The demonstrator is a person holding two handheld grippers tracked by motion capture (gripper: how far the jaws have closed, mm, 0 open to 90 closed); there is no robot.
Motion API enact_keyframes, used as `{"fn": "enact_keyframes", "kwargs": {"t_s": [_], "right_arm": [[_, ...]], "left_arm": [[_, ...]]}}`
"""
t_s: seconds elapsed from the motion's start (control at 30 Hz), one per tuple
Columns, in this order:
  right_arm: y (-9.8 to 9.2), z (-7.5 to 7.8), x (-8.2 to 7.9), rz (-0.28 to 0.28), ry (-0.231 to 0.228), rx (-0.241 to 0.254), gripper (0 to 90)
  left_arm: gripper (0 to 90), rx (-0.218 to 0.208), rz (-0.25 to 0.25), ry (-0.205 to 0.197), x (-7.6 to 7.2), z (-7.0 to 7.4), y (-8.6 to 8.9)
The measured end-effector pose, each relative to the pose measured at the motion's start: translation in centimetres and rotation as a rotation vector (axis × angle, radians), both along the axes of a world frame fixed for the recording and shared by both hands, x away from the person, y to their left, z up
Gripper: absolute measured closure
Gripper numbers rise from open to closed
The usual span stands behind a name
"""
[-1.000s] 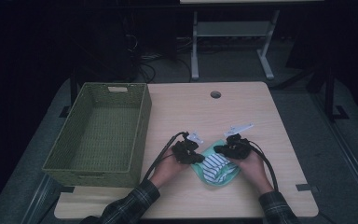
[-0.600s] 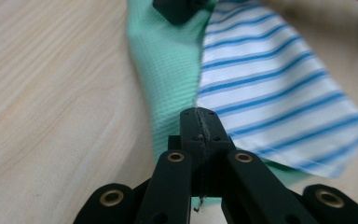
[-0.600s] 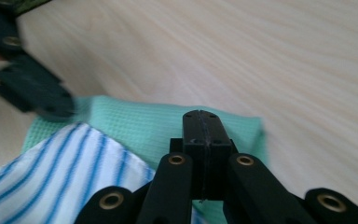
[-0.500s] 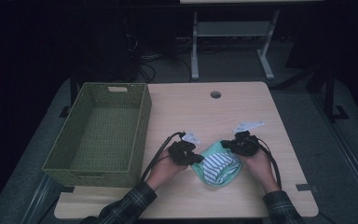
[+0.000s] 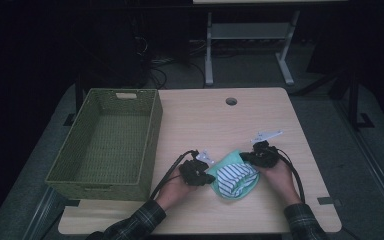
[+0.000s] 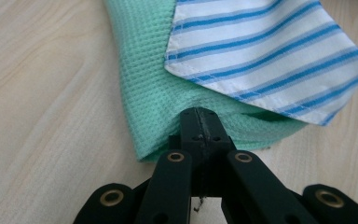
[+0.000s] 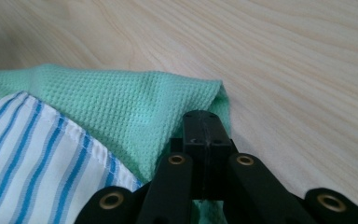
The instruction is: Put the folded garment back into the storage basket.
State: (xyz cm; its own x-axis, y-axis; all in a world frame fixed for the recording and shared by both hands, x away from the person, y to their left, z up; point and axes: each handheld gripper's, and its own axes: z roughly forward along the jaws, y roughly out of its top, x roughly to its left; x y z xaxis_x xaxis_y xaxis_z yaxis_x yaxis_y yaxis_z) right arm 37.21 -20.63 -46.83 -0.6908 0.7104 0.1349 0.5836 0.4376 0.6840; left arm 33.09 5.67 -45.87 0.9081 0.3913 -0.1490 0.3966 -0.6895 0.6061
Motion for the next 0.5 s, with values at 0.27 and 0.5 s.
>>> {"fn": "enact_keyframes", "kwargs": {"t_s": [0.27,0.5], "right_arm": [[-0.9,0.1,-0.5,-0.002,0.001,-0.014,90.0],[-1.8,0.2,-1.6,-0.011,0.008,-0.022,89.9]], "left_arm": [[89.7,0.027,0.052,-0.038,1.9,0.1,0.1],[89.7,0.028,0.081,-0.041,4.2,0.0,-0.4]]}}
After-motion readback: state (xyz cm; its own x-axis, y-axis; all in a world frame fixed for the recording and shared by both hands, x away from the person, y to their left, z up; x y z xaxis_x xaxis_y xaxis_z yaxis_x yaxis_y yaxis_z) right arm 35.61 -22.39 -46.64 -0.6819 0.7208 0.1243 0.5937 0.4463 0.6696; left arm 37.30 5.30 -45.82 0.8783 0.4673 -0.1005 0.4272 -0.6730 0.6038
